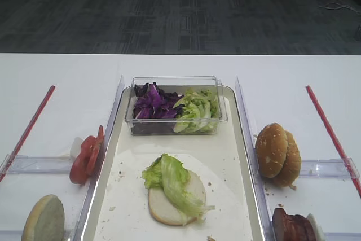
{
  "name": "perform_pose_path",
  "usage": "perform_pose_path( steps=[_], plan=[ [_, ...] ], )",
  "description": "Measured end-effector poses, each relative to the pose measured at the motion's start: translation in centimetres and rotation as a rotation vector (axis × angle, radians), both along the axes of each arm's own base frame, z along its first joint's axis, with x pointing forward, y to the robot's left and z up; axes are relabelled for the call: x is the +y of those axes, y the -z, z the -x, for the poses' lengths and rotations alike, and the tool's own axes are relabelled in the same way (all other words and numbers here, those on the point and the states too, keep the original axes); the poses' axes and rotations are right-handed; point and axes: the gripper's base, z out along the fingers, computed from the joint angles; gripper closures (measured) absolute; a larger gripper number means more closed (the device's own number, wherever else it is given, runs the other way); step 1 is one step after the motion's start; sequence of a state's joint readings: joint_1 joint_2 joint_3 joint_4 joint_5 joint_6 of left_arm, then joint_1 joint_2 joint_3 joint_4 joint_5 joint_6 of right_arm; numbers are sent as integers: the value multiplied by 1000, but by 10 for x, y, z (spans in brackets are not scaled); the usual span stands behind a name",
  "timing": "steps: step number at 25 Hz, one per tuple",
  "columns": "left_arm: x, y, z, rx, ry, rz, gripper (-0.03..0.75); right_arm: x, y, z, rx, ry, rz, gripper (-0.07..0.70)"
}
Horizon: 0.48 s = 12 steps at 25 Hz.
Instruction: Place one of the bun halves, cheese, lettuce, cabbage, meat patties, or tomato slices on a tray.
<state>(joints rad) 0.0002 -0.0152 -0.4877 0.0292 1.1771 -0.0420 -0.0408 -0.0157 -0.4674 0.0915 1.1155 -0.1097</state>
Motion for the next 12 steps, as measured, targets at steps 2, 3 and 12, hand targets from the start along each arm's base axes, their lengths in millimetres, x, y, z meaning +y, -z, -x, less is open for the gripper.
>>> perform_pose_path(
  steps=[2, 3, 12],
  plan=[
    [0, 0, 0, 0, 0, 0, 294, 0, 0, 0, 0, -1, -1, 163],
    [0, 0, 0, 0, 0, 0, 294, 0, 0, 0, 0, -1, -1, 163],
    [0, 0, 0, 0, 0, 0, 294, 0, 0, 0, 0, -1, -5, 163]
  ],
)
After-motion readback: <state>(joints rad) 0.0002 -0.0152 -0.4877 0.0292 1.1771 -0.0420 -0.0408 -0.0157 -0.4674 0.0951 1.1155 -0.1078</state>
